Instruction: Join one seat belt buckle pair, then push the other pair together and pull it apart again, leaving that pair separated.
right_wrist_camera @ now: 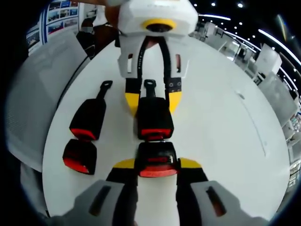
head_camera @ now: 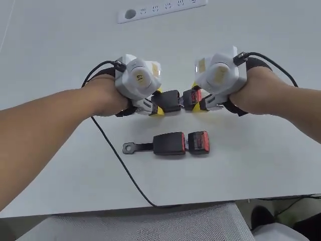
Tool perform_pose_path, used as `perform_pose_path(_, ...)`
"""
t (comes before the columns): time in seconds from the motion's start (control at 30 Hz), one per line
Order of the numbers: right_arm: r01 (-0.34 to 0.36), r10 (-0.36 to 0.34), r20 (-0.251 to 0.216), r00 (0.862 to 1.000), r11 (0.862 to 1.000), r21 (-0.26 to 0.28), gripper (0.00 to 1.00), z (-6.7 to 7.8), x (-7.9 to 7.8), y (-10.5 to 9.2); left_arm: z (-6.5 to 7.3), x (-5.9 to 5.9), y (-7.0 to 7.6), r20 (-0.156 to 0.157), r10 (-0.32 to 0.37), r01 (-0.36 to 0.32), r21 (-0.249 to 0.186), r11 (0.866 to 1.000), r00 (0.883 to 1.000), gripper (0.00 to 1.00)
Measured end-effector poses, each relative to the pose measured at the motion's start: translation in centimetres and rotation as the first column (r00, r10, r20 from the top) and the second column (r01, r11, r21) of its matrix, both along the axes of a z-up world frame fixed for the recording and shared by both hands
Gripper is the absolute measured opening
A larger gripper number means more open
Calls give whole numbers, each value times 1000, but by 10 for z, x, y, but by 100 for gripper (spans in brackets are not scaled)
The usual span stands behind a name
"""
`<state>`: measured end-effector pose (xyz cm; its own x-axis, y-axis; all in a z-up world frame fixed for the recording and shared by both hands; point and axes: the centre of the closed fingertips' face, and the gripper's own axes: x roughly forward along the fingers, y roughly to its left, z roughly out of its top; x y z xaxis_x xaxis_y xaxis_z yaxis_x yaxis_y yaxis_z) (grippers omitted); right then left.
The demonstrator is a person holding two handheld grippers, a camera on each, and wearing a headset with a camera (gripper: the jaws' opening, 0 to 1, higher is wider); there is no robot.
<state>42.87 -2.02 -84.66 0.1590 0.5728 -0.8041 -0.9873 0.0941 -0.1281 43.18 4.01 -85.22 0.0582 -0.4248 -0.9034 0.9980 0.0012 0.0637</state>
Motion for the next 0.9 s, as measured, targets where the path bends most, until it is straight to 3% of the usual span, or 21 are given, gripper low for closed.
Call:
perform_pose_path(0.6, 13, -13, 9, 1000, 1000, 14, 30, 2, 0, -18, 0, -1, -1, -11, 0, 0, -11, 1000, 1000, 32)
perform_pose_path(0.9, 51, -51, 13, 999, 999, 5, 31, 2, 1, -55, 1, -1, -1, -6, 2, -2, -7, 1000, 1000, 33)
